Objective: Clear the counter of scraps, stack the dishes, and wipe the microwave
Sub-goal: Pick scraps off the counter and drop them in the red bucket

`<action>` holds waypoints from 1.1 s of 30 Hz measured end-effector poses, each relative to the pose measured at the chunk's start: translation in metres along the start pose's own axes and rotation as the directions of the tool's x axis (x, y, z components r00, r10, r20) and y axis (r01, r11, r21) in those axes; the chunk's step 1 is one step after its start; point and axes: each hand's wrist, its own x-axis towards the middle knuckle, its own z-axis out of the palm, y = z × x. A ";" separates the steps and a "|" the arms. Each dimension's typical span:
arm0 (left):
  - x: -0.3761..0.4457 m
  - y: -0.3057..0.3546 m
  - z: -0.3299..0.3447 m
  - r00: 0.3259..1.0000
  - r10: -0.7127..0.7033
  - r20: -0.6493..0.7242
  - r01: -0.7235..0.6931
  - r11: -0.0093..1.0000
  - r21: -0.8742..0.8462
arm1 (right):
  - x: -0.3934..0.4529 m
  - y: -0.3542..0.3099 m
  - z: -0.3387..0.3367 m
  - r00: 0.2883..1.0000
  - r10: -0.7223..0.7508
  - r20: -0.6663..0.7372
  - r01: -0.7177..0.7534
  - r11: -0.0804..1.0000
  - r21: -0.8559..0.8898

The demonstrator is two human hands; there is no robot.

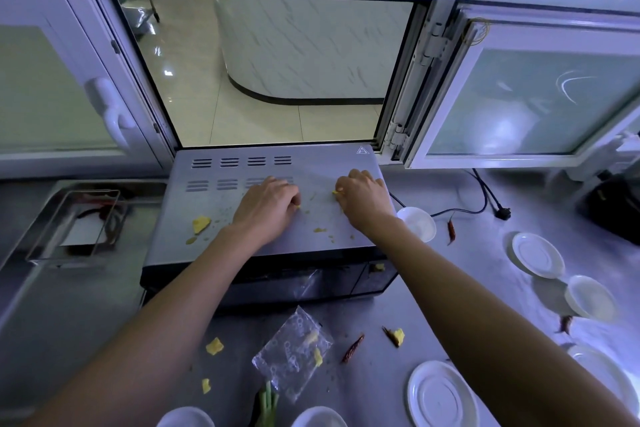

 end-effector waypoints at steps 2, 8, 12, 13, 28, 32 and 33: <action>0.000 0.000 0.001 1.000 -0.003 -0.007 0.003 1.000 -0.016 | -0.002 0.000 0.000 1.000 0.012 -0.013 -0.012 1.000 0.020; -0.004 0.000 0.003 0.999 -0.013 -0.048 0.009 0.998 -0.069 | -0.009 -0.002 0.001 0.998 0.040 -0.040 -0.037 0.997 0.062; -0.008 0.000 0.002 0.998 -0.005 -0.067 -0.001 0.996 -0.089 | -0.016 -0.004 0.002 0.995 0.058 -0.079 -0.050 0.993 0.105; -0.008 -0.001 0.002 0.998 -0.004 -0.070 -0.003 0.996 -0.094 | -0.019 -0.004 0.002 0.994 0.065 -0.088 -0.055 0.992 0.112; -0.026 -0.010 0.001 0.998 0.043 -0.055 -0.050 0.990 -0.134 | -0.045 -0.017 0.002 0.984 0.158 -0.077 -0.151 0.985 0.088; -0.026 -0.015 -0.001 0.996 0.058 -0.066 -0.067 0.989 -0.135 | -0.044 -0.019 0.000 0.982 0.182 -0.058 -0.180 0.983 0.034; -0.026 -0.015 -0.002 0.995 0.062 -0.072 -0.071 0.988 -0.139 | -0.044 -0.020 0.000 0.983 0.174 -0.059 -0.174 0.985 0.010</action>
